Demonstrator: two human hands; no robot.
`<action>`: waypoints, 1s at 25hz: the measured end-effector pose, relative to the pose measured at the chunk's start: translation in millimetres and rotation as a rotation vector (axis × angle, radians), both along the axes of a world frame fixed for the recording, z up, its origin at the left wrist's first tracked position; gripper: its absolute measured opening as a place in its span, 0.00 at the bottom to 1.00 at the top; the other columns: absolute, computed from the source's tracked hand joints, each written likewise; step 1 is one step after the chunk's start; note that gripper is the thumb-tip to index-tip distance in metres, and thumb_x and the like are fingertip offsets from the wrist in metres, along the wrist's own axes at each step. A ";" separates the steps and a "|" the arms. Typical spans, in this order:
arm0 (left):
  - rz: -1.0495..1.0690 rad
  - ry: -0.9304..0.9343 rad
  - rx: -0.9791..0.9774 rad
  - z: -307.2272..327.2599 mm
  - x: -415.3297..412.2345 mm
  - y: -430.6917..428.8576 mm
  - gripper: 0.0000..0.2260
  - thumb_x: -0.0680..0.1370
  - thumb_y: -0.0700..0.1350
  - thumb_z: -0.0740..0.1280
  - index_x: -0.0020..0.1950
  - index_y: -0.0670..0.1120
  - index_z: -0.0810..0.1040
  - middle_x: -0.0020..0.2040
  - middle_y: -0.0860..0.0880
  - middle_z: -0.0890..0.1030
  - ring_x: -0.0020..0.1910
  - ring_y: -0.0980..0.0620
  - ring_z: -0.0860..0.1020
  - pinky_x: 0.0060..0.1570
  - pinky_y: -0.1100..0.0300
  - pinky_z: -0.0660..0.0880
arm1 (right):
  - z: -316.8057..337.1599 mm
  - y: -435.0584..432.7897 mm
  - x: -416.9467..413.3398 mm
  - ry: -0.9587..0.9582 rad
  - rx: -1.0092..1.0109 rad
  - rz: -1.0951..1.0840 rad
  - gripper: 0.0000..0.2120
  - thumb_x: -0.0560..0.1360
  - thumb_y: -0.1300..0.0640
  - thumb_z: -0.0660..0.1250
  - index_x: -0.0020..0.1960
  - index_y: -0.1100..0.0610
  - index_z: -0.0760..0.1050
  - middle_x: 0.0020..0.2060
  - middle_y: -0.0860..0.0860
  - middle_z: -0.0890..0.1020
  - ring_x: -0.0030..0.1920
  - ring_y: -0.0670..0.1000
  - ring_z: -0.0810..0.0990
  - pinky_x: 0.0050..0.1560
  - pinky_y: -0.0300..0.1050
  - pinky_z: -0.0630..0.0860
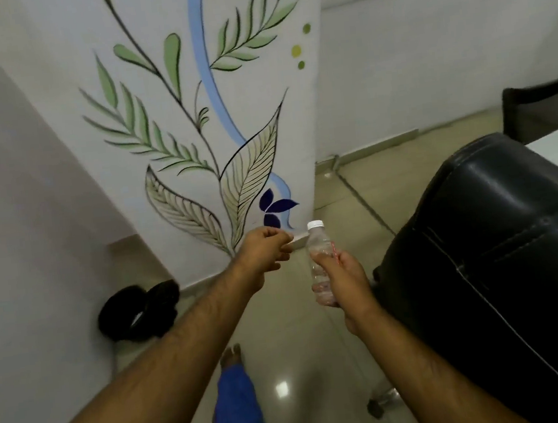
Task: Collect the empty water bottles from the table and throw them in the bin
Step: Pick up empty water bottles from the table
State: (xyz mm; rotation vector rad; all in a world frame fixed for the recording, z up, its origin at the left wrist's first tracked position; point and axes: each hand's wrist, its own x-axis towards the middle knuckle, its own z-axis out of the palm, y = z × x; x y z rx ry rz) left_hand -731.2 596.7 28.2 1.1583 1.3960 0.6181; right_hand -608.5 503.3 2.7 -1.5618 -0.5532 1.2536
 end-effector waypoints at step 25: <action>-1.289 0.108 0.129 -86.4 531.9 318.4 0.04 0.73 0.46 0.70 0.43 0.47 0.78 0.43 0.46 0.81 0.42 0.47 0.79 0.47 0.52 0.78 | -48.0 279.0 344.6 0.086 -0.065 -1.524 0.29 0.74 0.48 0.73 0.70 0.55 0.67 0.59 0.54 0.78 0.57 0.56 0.80 0.58 0.57 0.80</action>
